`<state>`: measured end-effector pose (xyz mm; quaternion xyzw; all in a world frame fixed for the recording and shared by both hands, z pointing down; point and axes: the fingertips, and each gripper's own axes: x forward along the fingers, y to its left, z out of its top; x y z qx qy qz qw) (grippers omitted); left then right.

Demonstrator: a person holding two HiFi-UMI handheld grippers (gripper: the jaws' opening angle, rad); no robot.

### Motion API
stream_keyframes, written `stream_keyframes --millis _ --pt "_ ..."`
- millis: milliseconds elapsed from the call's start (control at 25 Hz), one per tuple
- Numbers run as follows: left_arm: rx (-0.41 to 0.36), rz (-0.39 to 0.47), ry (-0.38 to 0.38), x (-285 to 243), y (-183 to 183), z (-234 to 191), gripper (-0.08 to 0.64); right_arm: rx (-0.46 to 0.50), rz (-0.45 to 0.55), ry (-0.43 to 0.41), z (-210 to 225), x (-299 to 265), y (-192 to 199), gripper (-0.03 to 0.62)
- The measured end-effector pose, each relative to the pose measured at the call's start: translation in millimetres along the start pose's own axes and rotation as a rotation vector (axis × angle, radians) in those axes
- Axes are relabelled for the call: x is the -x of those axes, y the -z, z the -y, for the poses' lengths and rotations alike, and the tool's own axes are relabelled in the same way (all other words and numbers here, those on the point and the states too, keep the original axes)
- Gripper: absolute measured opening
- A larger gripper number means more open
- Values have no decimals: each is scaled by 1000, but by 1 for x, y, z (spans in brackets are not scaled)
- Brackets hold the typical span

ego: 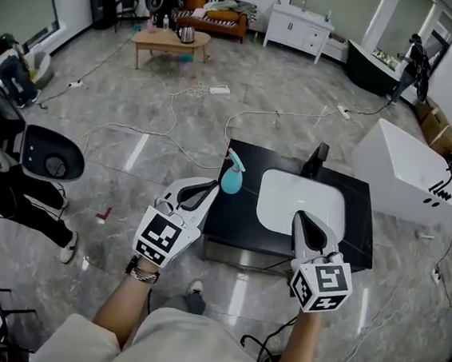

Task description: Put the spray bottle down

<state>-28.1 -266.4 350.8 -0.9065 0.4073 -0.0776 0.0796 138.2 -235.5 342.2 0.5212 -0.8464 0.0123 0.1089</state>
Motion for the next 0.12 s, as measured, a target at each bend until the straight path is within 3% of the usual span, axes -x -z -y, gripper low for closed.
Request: stream_keyframes --millis 120 --pt "1 -6 6 -2 1 2 6 1 -5 -1 0 1 1 6"
